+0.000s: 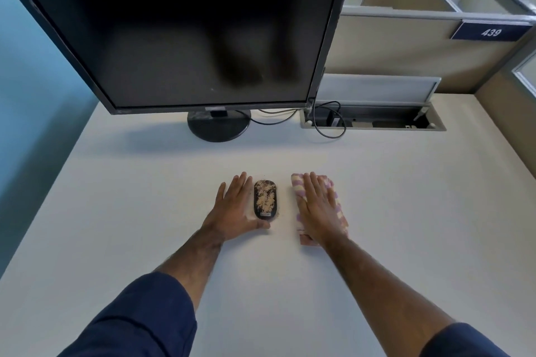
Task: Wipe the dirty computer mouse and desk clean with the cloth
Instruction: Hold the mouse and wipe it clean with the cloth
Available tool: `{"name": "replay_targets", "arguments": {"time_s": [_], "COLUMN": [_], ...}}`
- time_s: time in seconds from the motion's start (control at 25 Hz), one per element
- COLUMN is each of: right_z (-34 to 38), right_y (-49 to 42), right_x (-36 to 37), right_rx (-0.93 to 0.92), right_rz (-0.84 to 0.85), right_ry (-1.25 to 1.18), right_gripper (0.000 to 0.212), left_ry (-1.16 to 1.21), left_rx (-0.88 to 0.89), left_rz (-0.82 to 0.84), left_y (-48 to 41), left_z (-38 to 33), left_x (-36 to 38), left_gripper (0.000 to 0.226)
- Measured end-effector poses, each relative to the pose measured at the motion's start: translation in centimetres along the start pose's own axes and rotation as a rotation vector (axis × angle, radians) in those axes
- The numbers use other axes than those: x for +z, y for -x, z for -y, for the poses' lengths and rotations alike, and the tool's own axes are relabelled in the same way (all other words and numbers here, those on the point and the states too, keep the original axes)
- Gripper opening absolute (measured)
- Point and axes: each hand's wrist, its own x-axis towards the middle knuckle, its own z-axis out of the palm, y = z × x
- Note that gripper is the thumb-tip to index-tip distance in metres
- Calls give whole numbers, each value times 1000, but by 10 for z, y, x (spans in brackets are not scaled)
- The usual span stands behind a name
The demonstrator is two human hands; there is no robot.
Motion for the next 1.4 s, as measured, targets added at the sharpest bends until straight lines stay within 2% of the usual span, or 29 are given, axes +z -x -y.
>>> {"name": "replay_targets", "arguments": {"time_s": [0.24, 0.48, 0.76, 1.0, 1.28, 1.4], "right_z": [10, 19, 24, 27, 27, 26], "right_y": [-17, -40, -46, -49, -53, -52], "right_x": [-1, -2, -1, -4, -7, -7], "right_rx": [-74, -117, -153, -175, -200, -216], "right_rz": [67, 136, 191, 217, 276, 293], "right_ry": [-43, -32, -12, -21, 43, 57], "right_gripper": [69, 60, 61, 57, 89, 95], "left_ry": [64, 26, 22, 46, 49, 56], "left_rx": [30, 32, 18, 30, 22, 19], "left_rz": [-51, -69, -67, -83, -85, -88], "left_y": [-8, -10, -10, -11, -12, -12], "left_z": [-1, -2, 0, 2, 3, 4], "left_x": [4, 8, 9, 11, 14, 14], "left_gripper": [142, 139, 128, 132, 132, 132]}}
